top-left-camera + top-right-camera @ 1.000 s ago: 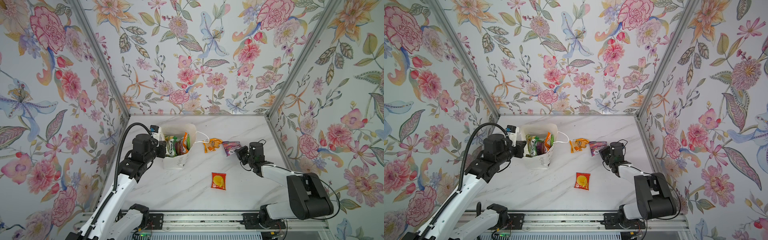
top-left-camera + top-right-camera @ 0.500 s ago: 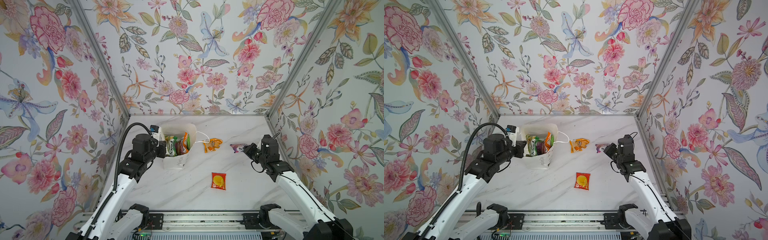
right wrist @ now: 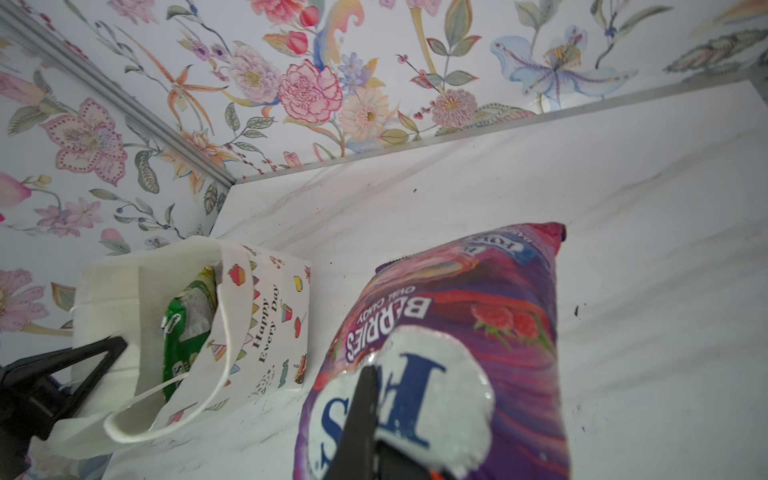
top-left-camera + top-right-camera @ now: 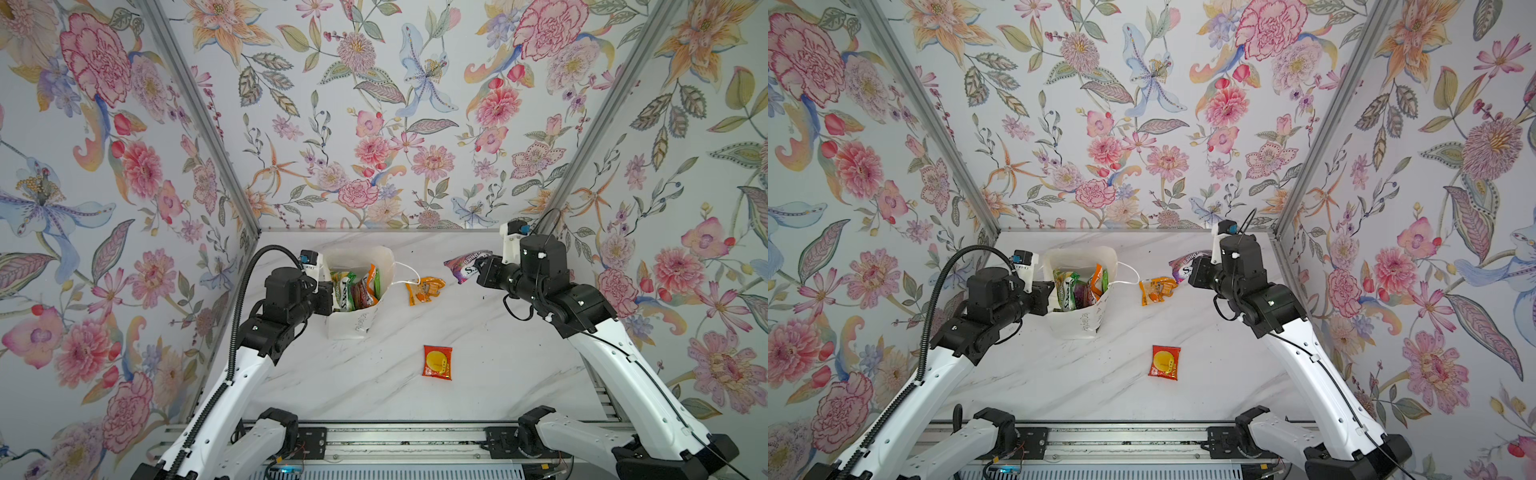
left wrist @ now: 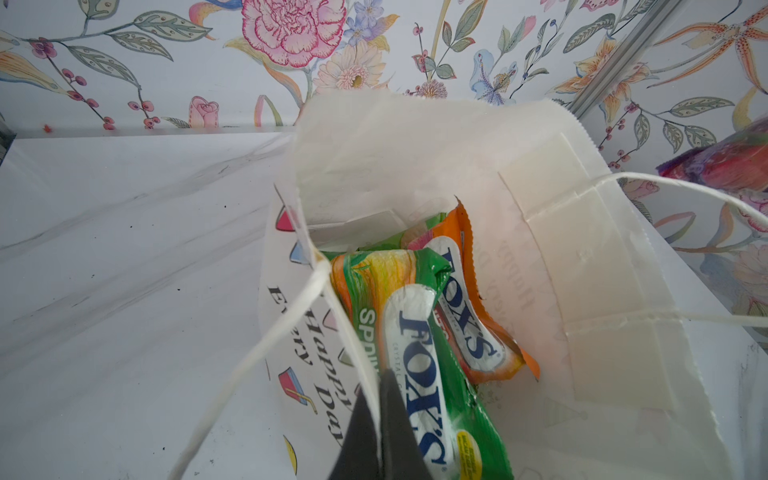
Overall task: Place the snacks into the paper bag
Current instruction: 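Lift the purple bag with the right gripper and carry it into the paper bag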
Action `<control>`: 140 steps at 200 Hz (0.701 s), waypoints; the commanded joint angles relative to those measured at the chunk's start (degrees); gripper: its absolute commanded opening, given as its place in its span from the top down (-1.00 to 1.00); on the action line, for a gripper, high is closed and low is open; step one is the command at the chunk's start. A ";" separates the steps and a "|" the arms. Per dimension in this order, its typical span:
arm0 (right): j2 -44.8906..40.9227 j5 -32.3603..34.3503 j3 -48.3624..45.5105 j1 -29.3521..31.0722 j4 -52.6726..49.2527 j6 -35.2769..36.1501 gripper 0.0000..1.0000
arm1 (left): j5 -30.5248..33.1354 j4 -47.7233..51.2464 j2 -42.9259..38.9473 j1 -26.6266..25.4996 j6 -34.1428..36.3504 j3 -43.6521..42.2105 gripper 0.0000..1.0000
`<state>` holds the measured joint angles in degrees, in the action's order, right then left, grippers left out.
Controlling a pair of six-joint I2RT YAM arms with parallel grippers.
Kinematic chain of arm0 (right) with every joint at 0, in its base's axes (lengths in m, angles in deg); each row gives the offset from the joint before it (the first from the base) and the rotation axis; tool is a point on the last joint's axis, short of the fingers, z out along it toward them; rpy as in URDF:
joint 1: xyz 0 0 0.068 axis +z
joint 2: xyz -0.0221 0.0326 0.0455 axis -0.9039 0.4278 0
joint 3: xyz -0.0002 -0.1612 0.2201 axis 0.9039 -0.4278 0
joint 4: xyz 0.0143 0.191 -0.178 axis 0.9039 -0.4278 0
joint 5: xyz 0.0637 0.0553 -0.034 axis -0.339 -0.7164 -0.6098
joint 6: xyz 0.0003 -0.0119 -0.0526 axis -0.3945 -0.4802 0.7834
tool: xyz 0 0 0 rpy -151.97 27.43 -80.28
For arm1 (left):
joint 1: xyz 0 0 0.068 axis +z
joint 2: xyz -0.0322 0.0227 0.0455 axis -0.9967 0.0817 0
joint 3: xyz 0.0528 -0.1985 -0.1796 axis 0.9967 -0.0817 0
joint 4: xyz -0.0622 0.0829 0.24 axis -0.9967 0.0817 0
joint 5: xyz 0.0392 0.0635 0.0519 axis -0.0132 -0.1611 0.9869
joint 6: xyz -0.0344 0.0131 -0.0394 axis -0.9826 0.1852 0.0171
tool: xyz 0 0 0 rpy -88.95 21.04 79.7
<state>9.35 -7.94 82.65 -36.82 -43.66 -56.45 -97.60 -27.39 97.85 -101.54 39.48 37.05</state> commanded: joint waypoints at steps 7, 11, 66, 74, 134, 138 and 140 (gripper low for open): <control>3.81 3.50 11.27 4.42 -4.16 8.62 1.00 | -1.96 -7.24 -0.71 0.75 0.37 3.00 1.00; 4.38 3.71 13.01 5.38 -4.46 9.38 1.00 | -2.05 -7.24 -0.71 0.75 0.38 3.11 1.00; 18.41 7.56 36.75 19.20 -14.24 18.93 1.00 | -3.03 -6.96 -0.79 0.73 0.42 3.82 1.00; 20.56 7.68 39.72 20.78 -15.90 19.65 1.00 | -3.16 -6.84 -0.71 0.69 0.45 3.98 1.00; 31.83 8.69 52.22 28.96 -24.70 23.81 1.00 | -3.73 -6.18 -0.60 0.67 0.94 4.69 1.00; 32.40 8.94 52.56 29.26 -25.17 23.97 1.00 | -3.72 -6.10 -0.66 0.72 0.90 4.70 1.00; 32.57 9.05 52.73 29.40 -25.42 24.04 1.00 | -3.69 -6.10 -0.66 0.75 0.94 4.71 1.00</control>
<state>40.32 -0.88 131.72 -9.02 -64.73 -35.27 -99.90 -27.19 98.16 -101.43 39.37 37.86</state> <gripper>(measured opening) 0.047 0.043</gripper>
